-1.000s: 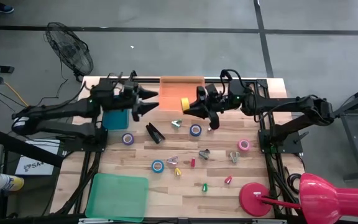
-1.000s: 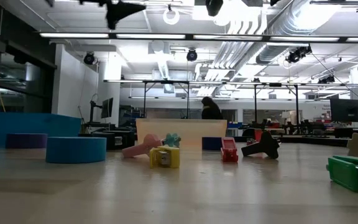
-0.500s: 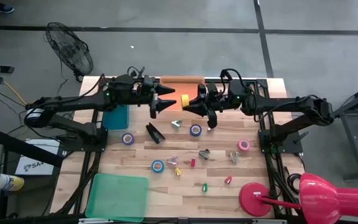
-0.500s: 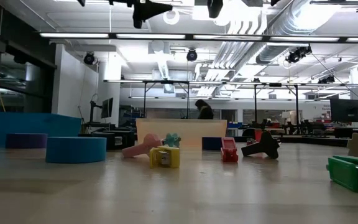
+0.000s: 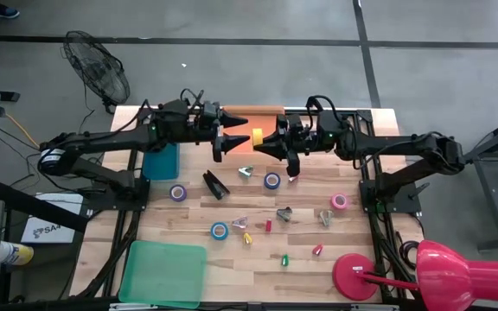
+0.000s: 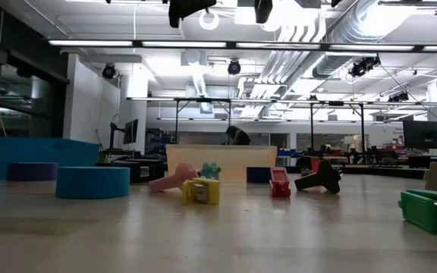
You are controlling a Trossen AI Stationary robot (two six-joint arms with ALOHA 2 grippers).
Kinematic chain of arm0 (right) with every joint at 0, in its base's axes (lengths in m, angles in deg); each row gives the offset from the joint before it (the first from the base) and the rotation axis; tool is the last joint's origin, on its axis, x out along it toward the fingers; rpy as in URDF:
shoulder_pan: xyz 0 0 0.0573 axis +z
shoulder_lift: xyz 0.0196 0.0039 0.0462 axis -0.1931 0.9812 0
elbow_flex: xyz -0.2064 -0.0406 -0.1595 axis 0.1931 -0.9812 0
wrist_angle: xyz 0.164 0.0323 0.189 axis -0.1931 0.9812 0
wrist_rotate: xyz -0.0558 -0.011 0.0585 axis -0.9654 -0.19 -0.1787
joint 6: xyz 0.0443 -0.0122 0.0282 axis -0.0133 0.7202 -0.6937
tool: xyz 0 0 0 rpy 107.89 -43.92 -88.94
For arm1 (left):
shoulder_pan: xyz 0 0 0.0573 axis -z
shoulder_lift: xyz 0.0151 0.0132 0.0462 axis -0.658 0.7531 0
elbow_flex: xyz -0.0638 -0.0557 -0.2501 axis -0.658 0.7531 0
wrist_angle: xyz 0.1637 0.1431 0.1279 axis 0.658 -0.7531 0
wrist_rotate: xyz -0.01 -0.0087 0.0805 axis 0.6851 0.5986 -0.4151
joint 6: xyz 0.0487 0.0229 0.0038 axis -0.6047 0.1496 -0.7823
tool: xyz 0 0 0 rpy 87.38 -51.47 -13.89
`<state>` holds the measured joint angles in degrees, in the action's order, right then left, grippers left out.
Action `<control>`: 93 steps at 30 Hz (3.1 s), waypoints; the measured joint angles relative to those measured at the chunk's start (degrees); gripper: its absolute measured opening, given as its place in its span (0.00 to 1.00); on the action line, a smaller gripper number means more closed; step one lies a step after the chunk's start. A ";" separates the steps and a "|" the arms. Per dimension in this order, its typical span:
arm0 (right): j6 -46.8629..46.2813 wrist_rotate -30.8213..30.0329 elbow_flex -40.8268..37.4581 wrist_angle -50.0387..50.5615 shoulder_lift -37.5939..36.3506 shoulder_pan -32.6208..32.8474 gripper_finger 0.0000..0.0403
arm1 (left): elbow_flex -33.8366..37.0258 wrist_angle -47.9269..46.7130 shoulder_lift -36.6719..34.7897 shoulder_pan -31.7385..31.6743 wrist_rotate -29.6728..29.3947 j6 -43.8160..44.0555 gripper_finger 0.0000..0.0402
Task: Pick and place Stapler, Stapler remover, tape
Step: Put the yellow tape into the blue bin
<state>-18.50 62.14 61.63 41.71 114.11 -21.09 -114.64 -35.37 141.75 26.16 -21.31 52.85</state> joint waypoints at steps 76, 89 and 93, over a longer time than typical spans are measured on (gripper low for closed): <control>0.23 -3.87 0.02 15.46 -5.27 -0.11 0.51 | -0.87 -22.23 -3.90 3.34 -20.37 -4.24 0.05; -1.04 -12.49 0.02 26.45 -5.95 -0.13 0.51 | -0.84 -75.73 -10.42 2.30 -41.96 28.72 0.05; -0.92 -14.44 0.02 26.49 -5.95 -0.13 0.51 | -0.30 -81.82 -8.92 -2.14 -39.97 36.80 0.05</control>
<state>-19.41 47.71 61.65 68.20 108.16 -21.22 -114.94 -117.19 132.84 24.02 -61.28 89.65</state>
